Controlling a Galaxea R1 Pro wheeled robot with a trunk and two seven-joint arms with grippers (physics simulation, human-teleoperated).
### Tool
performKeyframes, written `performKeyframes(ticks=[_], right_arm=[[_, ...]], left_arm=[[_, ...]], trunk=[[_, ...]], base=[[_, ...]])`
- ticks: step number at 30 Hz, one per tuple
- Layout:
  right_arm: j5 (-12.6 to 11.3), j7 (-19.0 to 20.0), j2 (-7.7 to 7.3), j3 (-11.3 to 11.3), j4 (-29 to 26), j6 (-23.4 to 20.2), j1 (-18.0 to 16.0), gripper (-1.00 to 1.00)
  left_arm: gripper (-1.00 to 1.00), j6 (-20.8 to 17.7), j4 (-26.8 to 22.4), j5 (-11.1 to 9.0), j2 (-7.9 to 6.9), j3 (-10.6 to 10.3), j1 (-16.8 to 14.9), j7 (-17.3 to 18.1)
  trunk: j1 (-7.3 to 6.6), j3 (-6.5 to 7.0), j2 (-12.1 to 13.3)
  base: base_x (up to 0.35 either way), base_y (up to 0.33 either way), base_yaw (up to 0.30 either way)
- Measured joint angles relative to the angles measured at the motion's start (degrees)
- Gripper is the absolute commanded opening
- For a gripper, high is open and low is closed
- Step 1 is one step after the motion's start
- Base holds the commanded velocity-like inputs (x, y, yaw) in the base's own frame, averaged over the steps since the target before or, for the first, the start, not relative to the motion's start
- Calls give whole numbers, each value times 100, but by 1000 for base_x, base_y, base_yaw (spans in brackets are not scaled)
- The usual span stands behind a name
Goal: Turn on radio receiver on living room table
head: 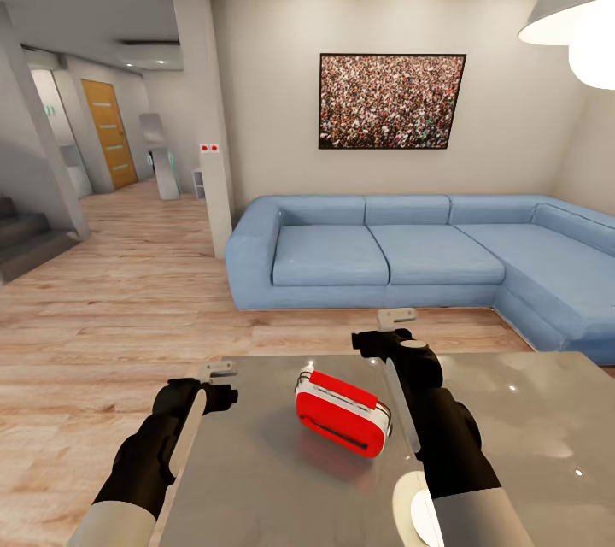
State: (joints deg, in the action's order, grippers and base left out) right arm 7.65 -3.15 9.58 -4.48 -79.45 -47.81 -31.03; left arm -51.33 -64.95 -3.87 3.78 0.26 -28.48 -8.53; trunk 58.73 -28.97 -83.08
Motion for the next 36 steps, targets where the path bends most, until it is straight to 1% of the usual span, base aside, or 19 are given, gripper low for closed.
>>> performKeyframes(ticks=[14, 17, 23, 26, 29, 31, 32, 33, 34, 35, 36], right_arm=[[4, -9, -8, 8, 2, -8, 0, 100], [1, -17, -3, 10, 78, -40, 0, 100], [-18, -14, -4, 45, 382, -382, 0, 100], [-27, -21, -52, 55, 443, -583, -5, 100], [-27, -30, -100, 59, 467, -748, -28, 100], [-20, -43, -130, 60, 478, -824, -90, 100], [-20, -47, -137, 61, 479, -835, -123, 100], [-15, -53, -159, 61, 482, -853, -218, 100], [-16, -55, -175, 61, 484, -862, -284, 100], [0, -61, -277, 61, 616, -892, -681, 100], [-15, -61, -296, 61, 679, -895, -788, 100]], left_arm=[[100, 0, 0, 0, 0, 0, 0, 0], [100, 0, 0, 0, 0, 0, 0, 0], [100, 0, 0, -1, 0, -40, 0, -2], [100, -3, 0, -2, 0, -139, 0, -6], [100, -9, 2, -4, 5, -340, 0, -13], [100, -18, 28, -13, 8, -648, 0, -16], [100, -22, 64, -9, 10, -721, 0, -17], [100, -26, 180, -15, 21, -820, 1, -17], [100, -28, 250, -14, 35, -858, 0, -17], [100, -43, 478, -26, 127, -937, -49, -32], [100, -50, 492, -10, 137, -940, -89, -38]], trunk=[[0, 0, 0], [0, 0, 0], [0, 0, 0], [0, 0, 0], [0, 0, 0], [0, 0, 0], [0, 0, 0], [0, 0, 0], [0, 0, 0], [0, 1, 0], [0, 1, 0]], base=[[0, 0, 0], [0, 0, 0], [0, 0, 0], [0, 0, 0], [0, 0, 0], [0, 0, 0], [0, 0, 0], [0, 0, 0], [0, 0, 0], [0, 0, 0], [0, 0, 0]])
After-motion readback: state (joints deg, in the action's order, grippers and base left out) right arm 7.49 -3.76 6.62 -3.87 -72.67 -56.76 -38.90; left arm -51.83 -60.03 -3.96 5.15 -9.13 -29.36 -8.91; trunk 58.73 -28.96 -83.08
